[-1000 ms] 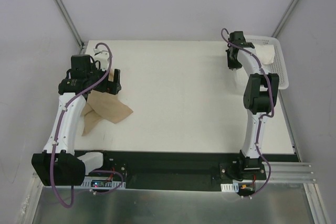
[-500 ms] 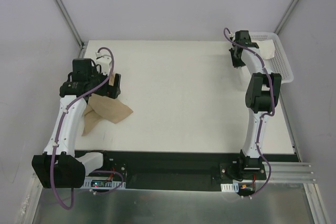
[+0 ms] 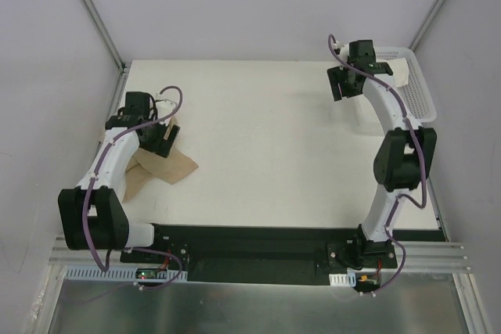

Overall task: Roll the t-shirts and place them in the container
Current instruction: Move the bin to the corner of the board, then move the T-shirt to the center of the board.

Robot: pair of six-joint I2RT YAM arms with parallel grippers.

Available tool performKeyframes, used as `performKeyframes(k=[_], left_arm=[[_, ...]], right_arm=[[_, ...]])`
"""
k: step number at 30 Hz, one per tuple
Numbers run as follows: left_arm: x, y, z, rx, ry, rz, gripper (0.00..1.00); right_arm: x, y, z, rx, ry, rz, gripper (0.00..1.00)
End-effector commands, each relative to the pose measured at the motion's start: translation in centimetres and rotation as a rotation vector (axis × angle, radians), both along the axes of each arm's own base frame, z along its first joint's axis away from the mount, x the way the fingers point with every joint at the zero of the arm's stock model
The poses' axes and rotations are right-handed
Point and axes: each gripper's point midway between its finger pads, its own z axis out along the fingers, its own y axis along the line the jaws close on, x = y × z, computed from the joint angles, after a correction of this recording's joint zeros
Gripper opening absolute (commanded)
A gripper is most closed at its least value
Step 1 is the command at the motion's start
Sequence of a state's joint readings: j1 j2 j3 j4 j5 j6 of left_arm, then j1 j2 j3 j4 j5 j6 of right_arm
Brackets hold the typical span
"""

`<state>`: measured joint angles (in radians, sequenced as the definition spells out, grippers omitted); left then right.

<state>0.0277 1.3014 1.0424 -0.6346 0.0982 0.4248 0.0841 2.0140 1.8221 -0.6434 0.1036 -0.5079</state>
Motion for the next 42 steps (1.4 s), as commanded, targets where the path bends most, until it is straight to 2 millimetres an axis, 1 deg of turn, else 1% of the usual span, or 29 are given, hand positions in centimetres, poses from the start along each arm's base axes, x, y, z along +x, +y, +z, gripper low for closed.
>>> performKeyframes(k=[1, 2, 3, 4, 5, 7, 10, 11, 12, 14, 15, 17, 18, 20, 22, 23, 25, 26, 28, 29, 31, 32, 34, 35, 36, 37, 38, 41, 42], left_arm=[[-1.0, -0.2, -3.1, 0.04, 0.107, -0.1, 0.77], [-1.2, -0.6, -3.5, 0.035, 0.121, -0.119, 0.75], [-1.8, -1.7, -4.4, 0.031, 0.152, -0.173, 0.73], [-2.1, -3.0, -4.8, 0.029, 0.162, -0.223, 0.73], [-2.8, -4.2, -5.4, 0.007, 0.184, -0.263, 0.73], [-3.4, -5.3, -6.6, 0.006, 0.223, -0.291, 0.73], [-3.9, -5.5, -8.9, 0.036, 0.319, -0.29, 0.71], [-3.5, -5.4, -9.4, 0.043, 0.324, -0.282, 0.69], [-3.5, -5.1, -10.6, 0.063, 0.366, -0.271, 0.68], [-2.6, -5.2, -11.2, 0.066, 0.371, -0.263, 0.65], [-2.6, -5.5, -11.9, 0.056, 0.392, -0.27, 0.6], [-2.2, -6.0, -12.2, 0.048, 0.394, -0.286, 0.5], [-2.3, -6.6, -12.6, 0.048, 0.405, -0.307, 0.33], [-1.5, -7.6, -12.2, 0.043, 0.388, -0.336, 0.15], [-0.7, -9.4, -10.2, -0.005, 0.344, -0.36, 0.0], [1.6, -10.9, -7.3, -0.054, 0.26, -0.371, 0.0], [2.3, -13.2, -2.0, -0.168, 0.199, -0.39, 0.0], [4.4, -15.9, 3.5, -0.286, 0.084, -0.45, 0.0], [4.2, -18.2, 8.8, -0.412, 0.054, -0.478, 0.0], [4.7, -20.4, 13.6, -0.521, -0.023, -0.55, 0.0], [4.4, -22.3, 17.1, -0.605, -0.049, -0.577, 0.0], [4.6, -23.9, 19.6, -0.645, -0.089, -0.623, 0.0], [4.5, -25.4, 21.7, -0.691, -0.1, -0.634, 0.0], [4.6, -26.6, 23.3, -0.722, -0.115, -0.641, 0.0], [4.7, -27.2, 24.1, -0.742, -0.119, -0.648, 0.0], [4.8, -27.7, 24.6, -0.761, -0.118, -0.645, 0.0], [4.3, -29.1, 25.3, -0.78, -0.123, -0.678, 0.0], [3.0, -31.3, 24.9, -0.781, -0.103, -0.745, 0.0], [1.7, -32.5, 24.8, -0.789, -0.083, -0.785, 0.0]], right_arm=[[-4.6, 5.0, 8.5, 0.08, -0.172, 0.113, 0.72], [-5.7, 6.2, 8.5, 0.094, -0.168, 0.139, 0.72], [-6.8, 6.8, 9.1, 0.108, -0.181, 0.157, 0.72], [-8.0, 7.1, 7.7, 0.107, -0.141, 0.165, 0.72], [-8.7, 7.8, 7.4, 0.113, -0.13, 0.18, 0.72], [-10.4, 8.0, 6.3, 0.112, -0.095, 0.186, 0.72], [-11.8, 7.9, 6.1, 0.104, -0.089, 0.202, 0.73], [-12.2, 7.8, 5.8, 0.097, -0.08, 0.205, 0.73], [-12.4, 7.5, 5.9, 0.083, -0.08, 0.208, 0.73], [-12.8, 7.0, 6.0, 0.067, -0.082, 0.206, 0.73], [-12.9, 6.7, 6.0, 0.054, -0.082, 0.204, 0.73], [-13.0, 6.3, 6.0, 0.035, -0.085, 0.199, 0.74], [-13.0, 6.0, 5.9, 0.025, -0.087, 0.189, 0.74], [-12.9, 5.3, 6.0, 0.017, -0.092, 0.165, 0.74], [-12.5, 4.5, 6.5, 0.018, -0.107, 0.129, 0.74], [-12.2, 3.7, 6.7, 0.025, -0.112, 0.097, 0.73], [-11.5, 2.2, 7.6, 0.029, -0.131, 0.047, 0.73], [-11.3, 1.8, 7.7, 0.037, -0.133, 0.027, 0.73], [-10.6, 0.9, 8.1, 0.054, -0.137, -0.004, 0.73], [-10.4, 0.8, 8.2, 0.066, -0.138, -0.016, 0.73], [-9.9, 0.6, 8.4, 0.076, -0.145, -0.024, 0.73], [-9.8, 0.6, 8.5, 0.08, -0.146, -0.024, 0.73], [-9.7, 0.8, 8.9, 0.09, -0.156, -0.014, 0.73], [-9.7, 1.6, 9.1, 0.116, -0.156, 0.015, 0.73], [-9.9, 1.8, 9.1, 0.127, -0.145, 0.029, 0.73], [-10.2, 2.6, 9.3, 0.161, -0.138, 0.068, 0.73], [-10.8, 3.6, 9.5, 0.206, -0.131, 0.11, 0.73], [-12.1, 4.2, 9.3, 0.239, -0.115, 0.118, 0.73], [-12.4, 4.1, 9.1, 0.238, -0.109, 0.113, 0.73]])
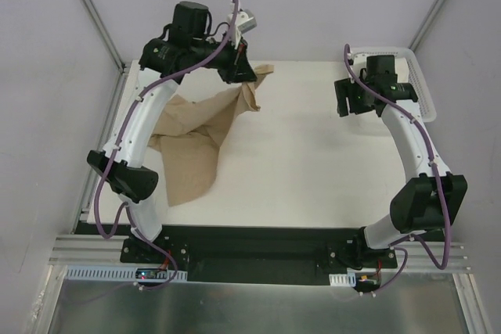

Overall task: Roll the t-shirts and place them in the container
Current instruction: Move the T-shirt to the center of the board.

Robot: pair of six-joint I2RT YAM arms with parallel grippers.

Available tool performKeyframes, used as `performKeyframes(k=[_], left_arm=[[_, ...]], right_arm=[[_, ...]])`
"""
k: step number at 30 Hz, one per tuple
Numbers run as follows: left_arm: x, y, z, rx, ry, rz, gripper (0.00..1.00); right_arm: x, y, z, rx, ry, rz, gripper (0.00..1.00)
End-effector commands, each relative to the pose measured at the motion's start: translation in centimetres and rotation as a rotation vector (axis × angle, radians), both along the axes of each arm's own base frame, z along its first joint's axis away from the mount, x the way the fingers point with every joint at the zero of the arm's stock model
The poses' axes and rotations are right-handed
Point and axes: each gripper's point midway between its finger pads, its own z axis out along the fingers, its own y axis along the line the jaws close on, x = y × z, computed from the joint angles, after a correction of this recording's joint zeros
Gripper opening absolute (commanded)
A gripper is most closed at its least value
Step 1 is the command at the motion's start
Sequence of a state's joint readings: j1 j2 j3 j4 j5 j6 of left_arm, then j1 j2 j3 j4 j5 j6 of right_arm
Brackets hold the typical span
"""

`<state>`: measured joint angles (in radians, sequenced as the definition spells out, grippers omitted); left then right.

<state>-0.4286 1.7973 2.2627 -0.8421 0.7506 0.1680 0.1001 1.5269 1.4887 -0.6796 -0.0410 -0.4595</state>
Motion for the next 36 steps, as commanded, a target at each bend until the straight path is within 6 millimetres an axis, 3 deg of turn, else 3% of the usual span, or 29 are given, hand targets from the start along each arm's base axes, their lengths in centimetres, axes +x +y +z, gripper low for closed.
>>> performKeyframes(k=[1, 6, 10, 13, 14, 16, 17, 20, 21, 23, 24, 25, 27, 28, 31, 36], left_arm=[[-3.5, -4.1, -2.2, -0.005, 0.161, -0.138, 0.0], [-5.5, -6.9, -3.2, 0.02, 0.154, -0.218, 0.0], [-6.3, -8.8, -1.9, 0.009, 0.084, -0.253, 0.0], [-6.0, -9.1, -2.6, 0.031, 0.077, -0.245, 0.0], [-5.9, -9.0, -3.0, 0.041, 0.085, -0.233, 0.25], [-5.8, -8.5, -3.7, 0.061, 0.1, -0.209, 0.48], [-6.1, -7.8, -3.1, 0.065, 0.088, -0.19, 0.63], [-4.7, -4.2, -4.1, 0.132, 0.081, -0.042, 0.72], [-3.1, -2.3, -5.4, 0.191, 0.081, 0.069, 0.74], [-2.6, 1.3, -8.8, 0.276, 0.148, 0.179, 0.74], [-0.8, 4.8, -10.4, 0.321, 0.174, 0.299, 0.73], [-1.3, 7.0, -13.2, 0.373, 0.244, 0.346, 0.73], [-0.8, 12.0, -16.4, 0.434, 0.335, 0.465, 0.71], [-1.8, 13.8, -19.2, 0.488, 0.408, 0.49, 0.7], [-4.5, 17.2, -24.0, 0.595, 0.546, 0.513, 0.68], [-7.9, 18.7, -29.5, 0.698, 0.707, 0.5, 0.69]], right_arm=[[-2.0, 1.6, 1.3, 0.082, 0.0, 0.044, 0.73], [-3.3, 1.2, 0.6, 0.123, 0.039, 0.028, 0.74], [-3.8, 0.9, 0.6, 0.147, 0.047, 0.022, 0.74], [-5.4, 3.1, 1.3, 0.233, 0.059, 0.17, 0.77], [-6.3, 4.4, 1.6, 0.285, 0.073, 0.24, 0.77], [-7.2, 5.0, 1.5, 0.306, 0.095, 0.288, 0.77], [-7.8, 5.1, 1.3, 0.313, 0.122, 0.291, 0.78], [-8.3, 4.9, 0.6, 0.3, 0.152, 0.293, 0.78], [-8.3, 5.0, 0.5, 0.301, 0.151, 0.296, 0.78], [-8.0, 5.4, 0.0, 0.301, 0.163, 0.309, 0.78], [-8.1, 6.1, -0.2, 0.293, 0.171, 0.335, 0.78], [-8.0, 6.4, -0.7, 0.276, 0.183, 0.35, 0.78], [-8.0, 7.8, -2.1, 0.264, 0.222, 0.402, 0.78], [-8.1, 8.3, -2.7, 0.248, 0.234, 0.439, 0.79], [-8.8, 9.6, -5.8, 0.183, 0.324, 0.509, 0.82], [-7.7, 10.1, -9.9, 0.071, 0.4, 0.565, 0.85]])
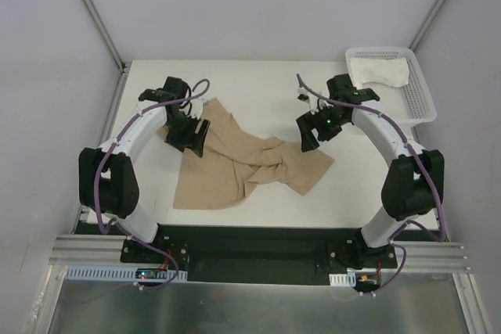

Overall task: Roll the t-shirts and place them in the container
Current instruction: Move the T-shirt to the center of the board, then flatten out the T-shirt at the center of the board.

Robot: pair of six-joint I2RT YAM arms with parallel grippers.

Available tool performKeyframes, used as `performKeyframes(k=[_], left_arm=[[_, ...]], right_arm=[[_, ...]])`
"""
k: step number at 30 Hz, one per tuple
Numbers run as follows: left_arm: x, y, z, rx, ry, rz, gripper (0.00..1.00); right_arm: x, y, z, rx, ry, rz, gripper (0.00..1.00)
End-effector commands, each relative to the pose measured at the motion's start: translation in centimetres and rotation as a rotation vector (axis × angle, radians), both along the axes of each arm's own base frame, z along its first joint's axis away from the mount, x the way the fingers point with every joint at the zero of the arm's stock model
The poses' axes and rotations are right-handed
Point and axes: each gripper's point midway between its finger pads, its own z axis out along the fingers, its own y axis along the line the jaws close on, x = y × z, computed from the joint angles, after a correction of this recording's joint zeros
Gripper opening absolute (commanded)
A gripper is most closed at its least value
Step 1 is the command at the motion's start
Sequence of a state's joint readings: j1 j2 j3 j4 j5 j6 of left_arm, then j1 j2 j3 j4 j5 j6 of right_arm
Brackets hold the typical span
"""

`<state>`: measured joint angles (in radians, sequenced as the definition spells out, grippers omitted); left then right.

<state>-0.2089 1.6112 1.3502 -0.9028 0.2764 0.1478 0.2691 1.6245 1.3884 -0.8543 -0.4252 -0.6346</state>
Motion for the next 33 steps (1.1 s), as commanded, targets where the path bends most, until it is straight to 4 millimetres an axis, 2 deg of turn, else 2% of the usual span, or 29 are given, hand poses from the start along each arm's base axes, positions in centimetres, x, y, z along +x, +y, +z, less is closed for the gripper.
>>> performKeyframes(k=[1, 4, 7, 8, 14, 17, 18, 19, 21, 22, 23, 24, 25, 26, 27, 28, 29, 30, 31, 33], left_arm=[[-2.7, 1.3, -3.7, 0.081, 0.13, 0.0, 0.69], [-3.0, 2.8, -6.3, 0.148, 0.18, 0.042, 0.69], [-2.9, 3.8, -7.7, 0.181, 0.218, 0.072, 0.7], [-2.7, 4.1, -8.1, 0.184, 0.221, 0.079, 0.7], [-2.2, 3.6, -10.6, 0.161, 0.305, 0.081, 0.63], [-2.1, 2.8, -11.5, 0.121, 0.346, 0.07, 0.47], [-1.9, 2.5, -11.7, 0.105, 0.353, 0.066, 0.37], [-1.9, 2.1, -11.7, 0.083, 0.357, 0.06, 0.28], [-1.5, 1.8, -11.4, 0.062, 0.357, 0.051, 0.12], [-1.2, 1.7, -11.1, 0.054, 0.351, 0.05, 0.0], [-1.0, 1.8, -10.5, 0.048, 0.344, 0.05, 0.0], [0.3, 1.6, -8.8, 0.03, 0.292, 0.05, 0.0], [0.1, 1.9, -7.4, 0.019, 0.296, 0.054, 0.0], [0.3, 1.6, -6.0, -0.013, 0.278, 0.047, 0.0], [1.1, 1.5, -3.3, -0.037, 0.21, 0.026, 0.0], [-0.6, 1.5, -1.6, -0.047, 0.256, 0.008, 0.0], [-0.6, 0.8, 0.4, -0.092, 0.233, -0.017, 0.0], [-1.6, 0.8, 2.1, -0.108, 0.225, -0.051, 0.0], [-3.4, 0.8, 3.3, -0.118, 0.276, -0.064, 0.0], [-5.6, 0.4, 5.6, -0.162, 0.284, -0.115, 0.0]], right_arm=[[1.3, -0.8, -3.4, -0.126, 0.013, 0.075, 0.86], [2.6, -1.2, -5.4, -0.188, 0.026, 0.1, 0.86], [3.7, -1.3, -6.4, -0.234, 0.004, 0.132, 0.86], [3.8, -1.3, -7.4, -0.25, 0.023, 0.143, 0.86], [4.1, -1.6, -10.1, -0.325, 0.034, 0.195, 0.83], [4.3, -2.2, -10.8, -0.349, 0.041, 0.199, 0.71], [4.4, -2.2, -11.1, -0.348, 0.046, 0.199, 0.67], [4.5, -2.2, -11.1, -0.342, 0.051, 0.193, 0.58], [5.4, -2.4, -10.7, -0.333, 0.04, 0.172, 0.47], [5.7, -2.5, -10.5, -0.33, 0.035, 0.167, 0.34], [6.1, -2.8, -10.1, -0.331, 0.027, 0.156, 0.26], [6.6, -3.1, -9.2, -0.329, 0.004, 0.139, 0.12], [7.0, -3.4, -8.4, -0.332, -0.014, 0.12, 0.01], [7.2, -4.2, -7.4, -0.324, -0.022, 0.09, 0.01], [6.4, -4.5, -6.8, -0.309, 0.0, 0.089, 0.01], [5.9, -4.9, -5.5, -0.305, -0.003, 0.088, 0.01], [5.2, -5.5, -5.1, -0.313, 0.024, 0.088, 0.01], [3.2, -6.1, -4.8, -0.321, 0.099, 0.093, 0.01], [2.3, -6.3, -3.9, -0.313, 0.105, 0.088, 0.01], [0.1, -6.7, -3.3, -0.293, 0.145, 0.074, 0.01]])
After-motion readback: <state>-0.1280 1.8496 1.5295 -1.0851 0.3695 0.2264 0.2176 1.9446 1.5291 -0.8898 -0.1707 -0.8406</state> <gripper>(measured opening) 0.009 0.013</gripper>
